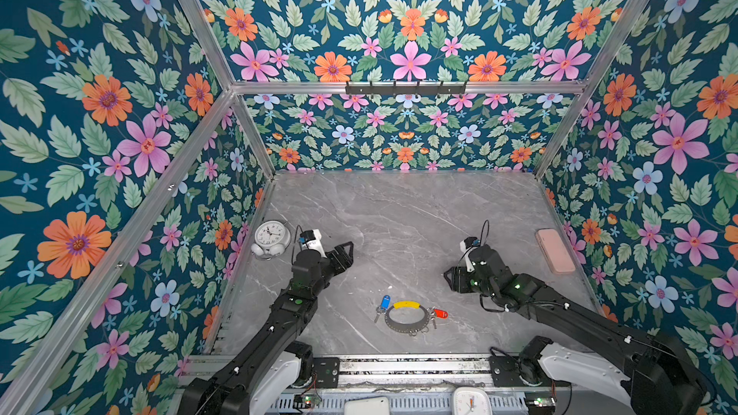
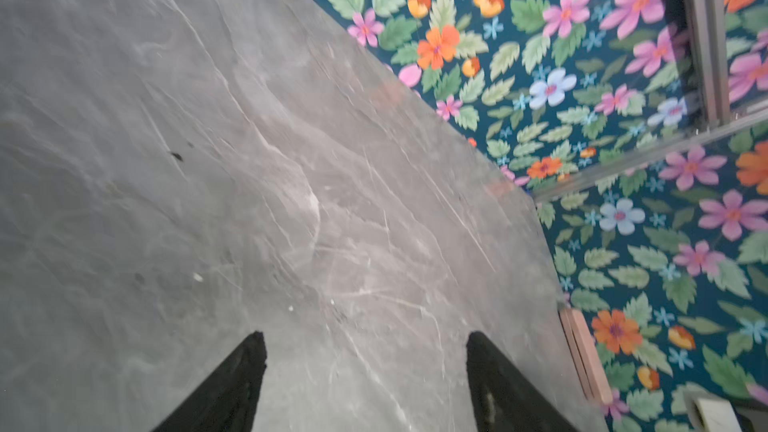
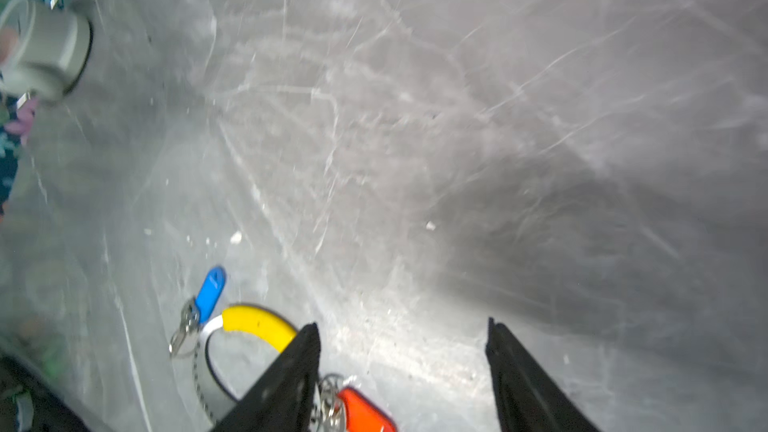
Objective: Remove the keys from the keyring
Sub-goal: 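Move both grippers toward the metal keyring at the table centre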
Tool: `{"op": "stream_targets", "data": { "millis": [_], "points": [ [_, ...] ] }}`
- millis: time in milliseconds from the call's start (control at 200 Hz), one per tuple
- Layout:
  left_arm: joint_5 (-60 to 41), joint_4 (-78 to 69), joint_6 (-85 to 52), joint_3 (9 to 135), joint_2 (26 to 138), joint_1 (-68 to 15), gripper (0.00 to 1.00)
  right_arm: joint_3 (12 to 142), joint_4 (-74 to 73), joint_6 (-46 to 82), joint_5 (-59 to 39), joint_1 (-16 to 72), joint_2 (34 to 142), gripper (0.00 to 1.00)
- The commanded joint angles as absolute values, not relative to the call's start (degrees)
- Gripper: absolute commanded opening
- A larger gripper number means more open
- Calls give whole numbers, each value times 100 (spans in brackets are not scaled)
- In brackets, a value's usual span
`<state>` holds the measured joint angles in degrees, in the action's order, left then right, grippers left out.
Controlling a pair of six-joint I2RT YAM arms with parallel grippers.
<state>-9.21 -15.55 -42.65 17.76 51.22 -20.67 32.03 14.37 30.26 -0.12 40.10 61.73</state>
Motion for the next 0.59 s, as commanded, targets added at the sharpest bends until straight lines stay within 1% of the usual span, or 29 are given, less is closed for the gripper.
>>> {"op": "stream_targets", "data": {
  "millis": [0,55,170,220,280,400,590],
  "points": [
    [-912,-1395,-4069,1685,5236,-2365,76,3175,1507,2796,-226,4285,6387,59],
    [-1019,-1496,-4086,1623,5331,-2478,75,3187,1375,2734,-501,4407,6545,57],
    [-1081,-1604,-4094,1589,5536,-2707,74,3259,1217,2637,-654,4676,6917,53],
    [-1122,-1657,-4102,1568,5597,-2771,74,3272,1095,2612,-815,4725,7085,47],
    [-1188,-1742,-4129,1547,5668,-2812,74,3304,995,2568,-1074,4769,7276,41],
    [-1354,-1884,-4145,1538,5800,-2863,73,3349,962,2483,-1202,4843,7453,40],
    [-1547,-2028,-4165,1560,6005,-2909,73,3324,984,2433,-1247,4842,7560,34]
  ]
}}
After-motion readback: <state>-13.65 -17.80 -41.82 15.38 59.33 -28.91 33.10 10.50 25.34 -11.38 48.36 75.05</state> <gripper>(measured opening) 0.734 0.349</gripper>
